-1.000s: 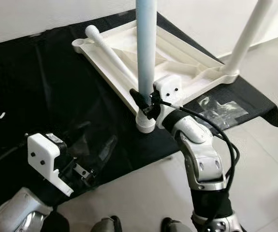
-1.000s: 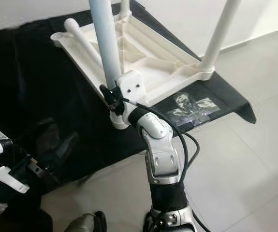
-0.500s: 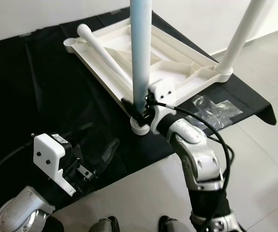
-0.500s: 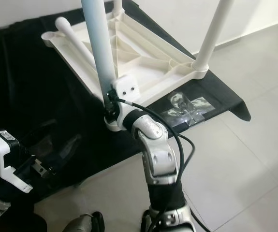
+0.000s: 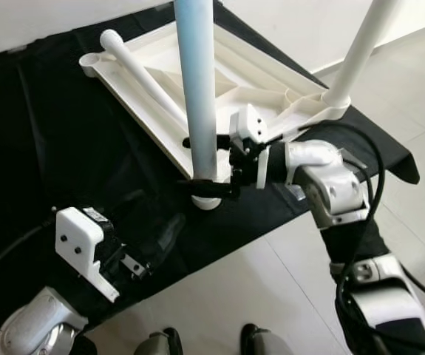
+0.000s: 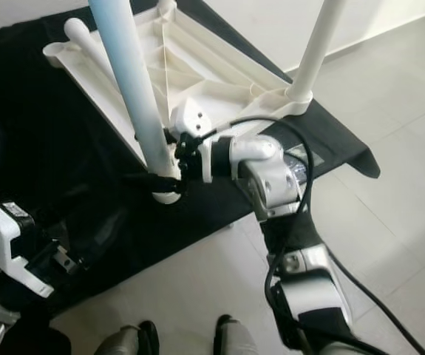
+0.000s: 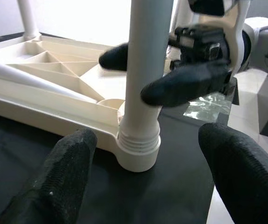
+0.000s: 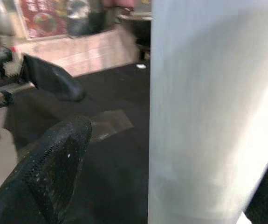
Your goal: Building children table
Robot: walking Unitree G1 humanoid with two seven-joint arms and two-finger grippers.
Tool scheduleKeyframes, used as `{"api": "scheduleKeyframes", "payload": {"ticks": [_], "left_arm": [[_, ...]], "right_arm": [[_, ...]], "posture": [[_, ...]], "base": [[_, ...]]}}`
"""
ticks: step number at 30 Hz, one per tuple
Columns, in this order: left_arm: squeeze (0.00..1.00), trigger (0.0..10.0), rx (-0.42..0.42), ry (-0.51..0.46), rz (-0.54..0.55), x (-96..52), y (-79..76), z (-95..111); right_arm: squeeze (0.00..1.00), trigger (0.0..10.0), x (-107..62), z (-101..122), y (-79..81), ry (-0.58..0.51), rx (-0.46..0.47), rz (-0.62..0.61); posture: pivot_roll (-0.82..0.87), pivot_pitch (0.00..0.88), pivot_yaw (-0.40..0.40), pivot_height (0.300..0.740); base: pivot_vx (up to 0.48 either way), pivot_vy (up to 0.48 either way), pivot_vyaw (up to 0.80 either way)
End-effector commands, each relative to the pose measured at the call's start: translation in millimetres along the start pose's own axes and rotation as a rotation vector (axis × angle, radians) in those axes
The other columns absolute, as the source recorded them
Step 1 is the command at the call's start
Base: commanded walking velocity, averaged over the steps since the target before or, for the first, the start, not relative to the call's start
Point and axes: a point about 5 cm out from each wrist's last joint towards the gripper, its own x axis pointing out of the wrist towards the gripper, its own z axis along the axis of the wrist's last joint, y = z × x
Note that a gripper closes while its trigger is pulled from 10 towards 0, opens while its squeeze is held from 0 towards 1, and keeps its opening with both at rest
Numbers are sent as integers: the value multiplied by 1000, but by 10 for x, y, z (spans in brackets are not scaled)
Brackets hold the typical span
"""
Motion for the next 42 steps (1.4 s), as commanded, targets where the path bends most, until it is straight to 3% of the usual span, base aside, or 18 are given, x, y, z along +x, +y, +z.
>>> {"api": "scheduleKeyframes", "payload": {"ticks": [1, 7, 8, 11, 17, 21, 25, 27, 28, 29, 31, 32, 34, 41, 42], "left_arm": [[0, 10000, -1, -1, -3, -18, -38, 3], [0, 10000, 1, 2, -4, -28, -42, 12], [0, 10000, 4, 4, -1, -37, -38, 18], [0, 10000, 8, 6, 5, -49, -36, 29], [0, 10000, 8, 6, 10, -53, -43, 37], [0, 10000, 7, 6, 12, -58, -45, 37], [0, 10000, 5, 2, 13, -48, -37, 31], [0, 10000, 4, 2, 13, -48, -38, 31], [0, 10000, 4, 2, 13, -47, -33, 26], [0, 10000, 3, 4, 12, -47, -30, 20], [0, 10000, -1, 3, 8, -38, -12, 13], [0, 10000, -1, 3, 8, -38, -12, 13], [0, 10000, -2, 1, -1, -14, -2, 5], [0, 10000, 10, -2, -17, 12, 29, -5], [0, 10000, 13, -6, -14, 15, 40, -3]], "right_arm": [[0, 10000, 49, -7, 24, -26, 1, 59], [0, 10000, 49, 36, -58, -47, 21, 115], [0, 0, 45, 44, -75, -58, 39, 168], [0, 0, 35, 17, -97, -64, 61, 224], [0, 0, 15, -5, -134, -74, 63, 224], [0, 0, -71, -35, -197, -83, 30, 87], [0, 0, -139, -126, -61, -114, 41, -133], [0, 0, -141, -146, -32, -119, 51, -166], [0, 0, -100, -226, 28, -113, 101, -270], [0, 0, -39, -362, 66, -92, 123, -597], [0, 0, 10, -670, 565, 41, 192, -893], [0, 0, 10, -670, 565, 41, 192, -893], [0, 0, 77, -738, 818, 100, 222, -931], [0, 0, 178, -650, 661, 76, 203, -939], [0, 1843, 196, -624, 659, 76, 205, -944]], "posture": [[55, 268, 20, 740], [62, 276, 20, 740], [64, 280, 19, 740], [68, 286, 15, 740], [68, 289, 13, 740], [62, 292, 12, 740], [38, 296, 6, 740], [38, 296, 6, 740], [26, 299, 2, 740], [23, 301, 4, 740], [15, 302, 21, 740], [15, 302, 21, 740], [18, 302, 28, 740], [13, 270, 31, 740], [14, 266, 30, 740]], "base": [[0, 0, 0], [0, 0, 0], [0, 0, 0], [0, 0, 0], [0, 0, 0], [0, 0, 0], [0, 0, 0], [0, 0, 0], [0, 0, 0], [0, 0, 0], [0, 0, 0], [0, 0, 0], [0, 0, 0], [0, 0, 0], [0, 0, 0]]}}
